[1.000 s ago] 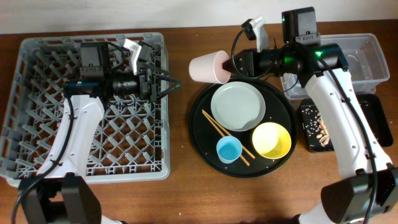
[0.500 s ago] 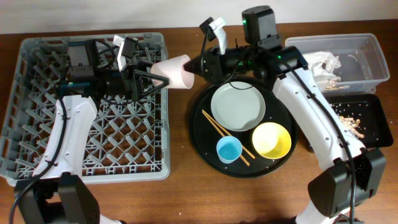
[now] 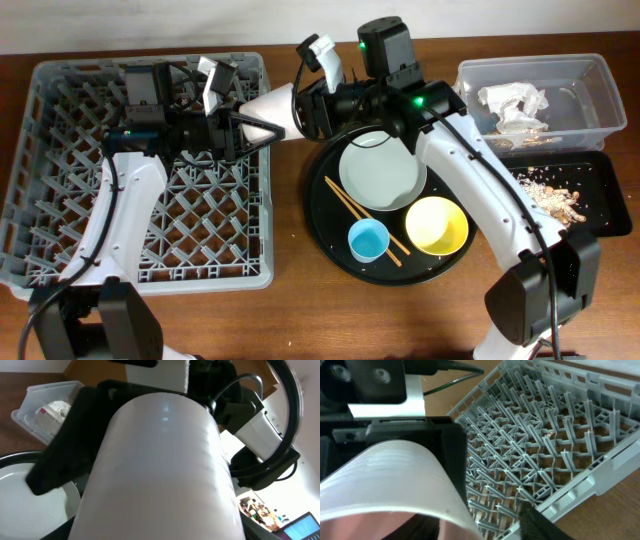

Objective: Sort waste into correct bins and load items into the dishwasher rack
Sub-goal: 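Place the pink cup upside down in the rack with the left gripper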

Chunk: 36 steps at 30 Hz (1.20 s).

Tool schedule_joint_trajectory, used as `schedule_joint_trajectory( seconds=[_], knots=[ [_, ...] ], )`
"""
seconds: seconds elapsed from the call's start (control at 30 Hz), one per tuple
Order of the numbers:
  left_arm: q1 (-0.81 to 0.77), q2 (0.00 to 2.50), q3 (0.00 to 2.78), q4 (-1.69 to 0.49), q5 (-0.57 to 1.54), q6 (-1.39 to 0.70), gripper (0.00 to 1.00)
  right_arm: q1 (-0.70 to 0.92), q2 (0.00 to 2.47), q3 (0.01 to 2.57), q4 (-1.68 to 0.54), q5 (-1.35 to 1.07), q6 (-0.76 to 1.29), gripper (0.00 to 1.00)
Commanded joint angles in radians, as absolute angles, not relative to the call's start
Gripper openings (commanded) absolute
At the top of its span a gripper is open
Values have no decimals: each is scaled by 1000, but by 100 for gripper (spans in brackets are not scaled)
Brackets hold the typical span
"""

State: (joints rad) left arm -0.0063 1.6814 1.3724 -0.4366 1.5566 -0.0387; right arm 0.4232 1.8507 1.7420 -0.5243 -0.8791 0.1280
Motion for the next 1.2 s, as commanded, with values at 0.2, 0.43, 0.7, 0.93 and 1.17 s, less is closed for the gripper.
schedule_joint_trajectory(
  seconds=[0.2,0.43,0.7,0.93,1.17],
  knots=[
    [89,1691,1386,-378,1485,-33,63,93,1848,1751,-503,-1248,165,99],
    [57,1684,1483,-783,478,1,61,104,1848,1751,-906,-562,101,98],
    [-202,1695,1666,-1494,56,-93,61,104,1848,1750,-966,-473,101,98],
    [-203,1696,1341,-1325,54,-105,59,105,1848,1750,-1003,-458,101,98],
    [-202,1696,1317,-1272,-8,-104,99,104,1848,1750,-1030,-458,101,99]
  ],
)
